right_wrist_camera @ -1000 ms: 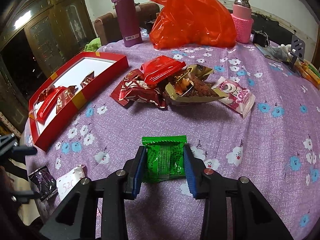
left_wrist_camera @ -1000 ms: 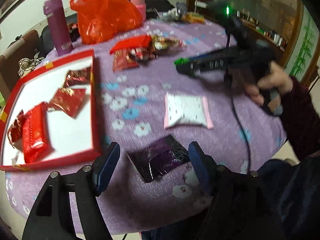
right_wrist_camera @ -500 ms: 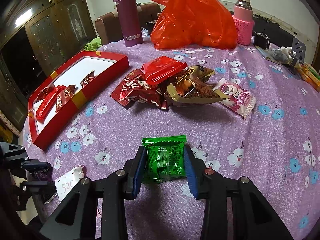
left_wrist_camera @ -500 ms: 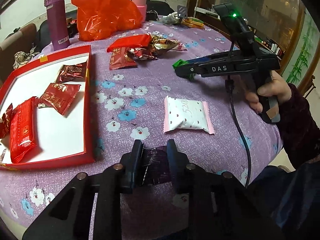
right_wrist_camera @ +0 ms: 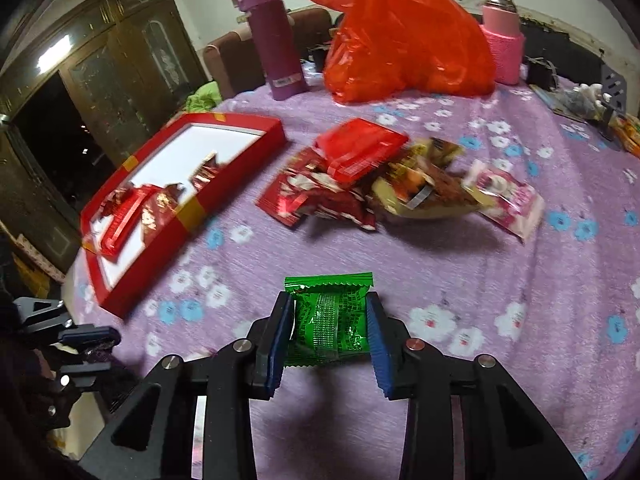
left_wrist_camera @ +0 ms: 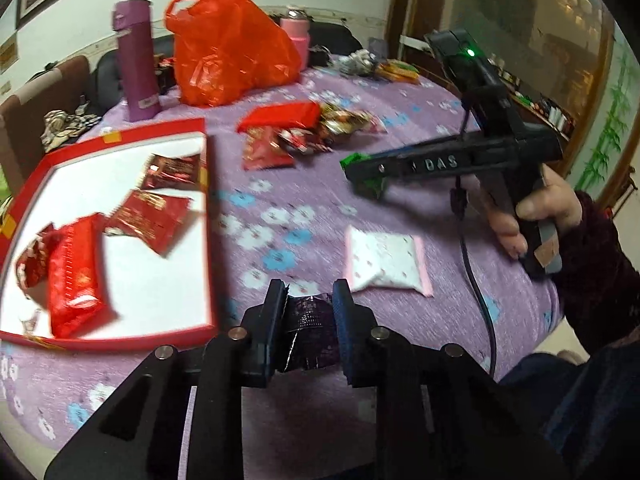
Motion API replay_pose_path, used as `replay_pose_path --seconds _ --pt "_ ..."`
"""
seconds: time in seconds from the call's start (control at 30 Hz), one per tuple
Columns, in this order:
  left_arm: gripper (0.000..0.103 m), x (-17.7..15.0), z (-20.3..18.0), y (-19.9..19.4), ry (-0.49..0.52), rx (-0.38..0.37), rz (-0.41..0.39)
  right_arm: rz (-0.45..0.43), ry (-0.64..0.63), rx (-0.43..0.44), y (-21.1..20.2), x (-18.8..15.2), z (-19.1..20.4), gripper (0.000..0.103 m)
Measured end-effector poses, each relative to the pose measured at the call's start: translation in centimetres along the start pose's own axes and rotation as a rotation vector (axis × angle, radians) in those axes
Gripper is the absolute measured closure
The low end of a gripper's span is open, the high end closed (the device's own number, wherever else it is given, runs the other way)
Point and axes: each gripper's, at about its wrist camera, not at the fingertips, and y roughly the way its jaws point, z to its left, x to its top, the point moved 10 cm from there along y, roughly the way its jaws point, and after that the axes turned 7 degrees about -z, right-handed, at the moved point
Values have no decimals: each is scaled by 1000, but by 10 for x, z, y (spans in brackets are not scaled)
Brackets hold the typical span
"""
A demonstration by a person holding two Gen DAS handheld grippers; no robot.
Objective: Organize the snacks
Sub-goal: 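Lift the green packet with the right gripper while the left grasps the dark purple packet, then carry both packets over the red box and open both grippers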
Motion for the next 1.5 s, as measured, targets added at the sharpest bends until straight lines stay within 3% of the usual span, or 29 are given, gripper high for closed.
replay_pose_path --seconds 0.23,0.47,0.73,0.83,1.1,1.2,1.3,1.33,1.43,1.5 --pt "81 25 47 -19 -66 91 -89 -7 -36 75 17 32 48 67" --pt "81 38 113 -26 -123 264 -132 -16 -75 171 41 63 109 67" --pt "81 41 161 -5 -182 383 -100 46 -110 258 82 66 167 67" --pt "81 36 178 7 -214 421 -51 82 -131 244 100 62 176 67" --pt "77 37 201 30 -286 483 29 100 -73 209 132 81 169 70" --pt "65 36 212 37 -308 566 71 96 -38 206 138 91 161 67" --pt "58 36 212 36 -318 598 82 81 11 209 129 99 146 61" --pt "51 35 211 33 -321 610 83 58 21 217 121 105 140 57" --pt "47 38 205 17 -314 640 55 -41 61 238 89 125 117 47" --pt "34 41 194 5 -299 624 28 -95 77 228 69 134 94 42"
